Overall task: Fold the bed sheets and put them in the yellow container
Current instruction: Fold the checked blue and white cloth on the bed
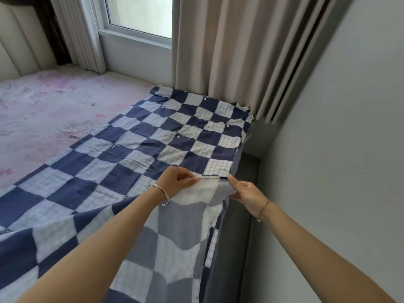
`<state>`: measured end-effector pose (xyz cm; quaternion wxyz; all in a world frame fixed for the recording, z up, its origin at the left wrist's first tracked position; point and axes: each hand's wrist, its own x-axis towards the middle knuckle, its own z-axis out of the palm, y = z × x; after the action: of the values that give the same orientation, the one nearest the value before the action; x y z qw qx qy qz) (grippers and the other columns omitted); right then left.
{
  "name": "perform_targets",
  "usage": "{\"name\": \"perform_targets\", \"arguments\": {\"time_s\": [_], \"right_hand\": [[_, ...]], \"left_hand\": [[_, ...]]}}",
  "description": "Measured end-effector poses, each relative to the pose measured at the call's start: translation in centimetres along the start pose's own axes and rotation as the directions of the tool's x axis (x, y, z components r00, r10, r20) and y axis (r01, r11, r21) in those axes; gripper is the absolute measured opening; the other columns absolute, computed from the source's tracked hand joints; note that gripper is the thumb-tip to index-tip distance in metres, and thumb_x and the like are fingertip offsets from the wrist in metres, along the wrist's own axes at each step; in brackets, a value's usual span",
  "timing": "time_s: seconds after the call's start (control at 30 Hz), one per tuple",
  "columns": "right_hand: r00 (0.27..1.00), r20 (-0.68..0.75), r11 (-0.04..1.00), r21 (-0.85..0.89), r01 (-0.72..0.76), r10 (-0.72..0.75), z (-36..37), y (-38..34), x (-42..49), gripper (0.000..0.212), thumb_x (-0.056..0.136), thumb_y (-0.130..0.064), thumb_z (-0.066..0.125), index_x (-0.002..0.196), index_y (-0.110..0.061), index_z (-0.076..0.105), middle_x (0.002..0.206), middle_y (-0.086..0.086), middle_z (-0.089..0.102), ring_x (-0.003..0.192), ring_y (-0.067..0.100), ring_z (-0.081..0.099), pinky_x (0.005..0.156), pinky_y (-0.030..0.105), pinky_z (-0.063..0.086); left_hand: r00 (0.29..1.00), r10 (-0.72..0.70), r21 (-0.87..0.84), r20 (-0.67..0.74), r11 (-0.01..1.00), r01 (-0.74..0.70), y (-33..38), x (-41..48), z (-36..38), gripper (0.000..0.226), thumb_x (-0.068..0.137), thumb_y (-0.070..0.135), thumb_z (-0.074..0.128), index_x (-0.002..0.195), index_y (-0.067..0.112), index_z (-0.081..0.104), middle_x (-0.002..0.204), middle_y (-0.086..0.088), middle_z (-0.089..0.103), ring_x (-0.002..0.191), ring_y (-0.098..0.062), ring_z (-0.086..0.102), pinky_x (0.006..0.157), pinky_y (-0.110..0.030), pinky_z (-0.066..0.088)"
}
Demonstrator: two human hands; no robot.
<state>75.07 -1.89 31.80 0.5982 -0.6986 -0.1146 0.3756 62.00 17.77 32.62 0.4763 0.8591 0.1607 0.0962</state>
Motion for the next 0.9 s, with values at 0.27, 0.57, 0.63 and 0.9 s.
{"name": "perform_targets", "arguments": {"time_s": [0.27,0.57,0.63,0.9], "right_hand": [[0.991,-0.093,0.996,-0.001,0.094,-0.094,-1.5,-3.1,5.0,0.049,0.079,-0.046,0.064,0.093,0.002,0.068,0.093,0.012,0.07,0.085,0.02,0.067,0.083,0.031,0.056],[0.993,-0.1,0.995,0.077,0.067,-0.059,-9.2,-6.5,21.3,0.049,0.079,-0.047,0.062,0.096,-0.001,0.067,0.093,0.009,0.07,0.084,0.017,0.067,0.075,0.029,0.054],[0.995,-0.087,0.995,0.091,0.051,-0.043,-11.7,-8.2,26.2,0.052,0.075,-0.049,0.063,0.092,-0.001,0.067,0.092,0.011,0.069,0.085,0.02,0.067,0.078,0.031,0.055],[0.99,-0.143,0.985,0.173,0.013,0.012,-21.1,-14.7,40.9,0.049,0.071,-0.05,0.066,0.094,-0.007,0.069,0.101,0.011,0.07,0.097,0.022,0.065,0.088,0.036,0.053]], "left_hand": [[0.997,0.055,0.101,-0.057,0.994,-0.049,0.1,6.8,0.5,0.05,0.096,0.03,0.049,0.052,0.02,0.03,0.051,0.006,0.026,0.048,-0.01,0.023,0.049,-0.022,0.021],[0.996,0.043,0.137,-0.082,0.99,-0.032,0.1,25.7,2.4,0.047,0.096,0.037,0.047,0.054,0.019,0.037,0.052,0.007,0.034,0.048,-0.009,0.03,0.053,-0.022,0.027],[0.996,0.006,0.135,-0.092,0.991,0.006,0.9,31.7,3.0,0.048,0.096,0.036,0.047,0.053,0.02,0.032,0.051,0.007,0.032,0.047,-0.009,0.028,0.051,-0.022,0.025],[0.999,-0.034,0.16,-0.038,0.986,0.039,3.7,50.9,5.9,0.047,0.097,0.032,0.048,0.055,0.017,0.033,0.053,0.004,0.033,0.049,-0.01,0.03,0.05,-0.021,0.025]]}}
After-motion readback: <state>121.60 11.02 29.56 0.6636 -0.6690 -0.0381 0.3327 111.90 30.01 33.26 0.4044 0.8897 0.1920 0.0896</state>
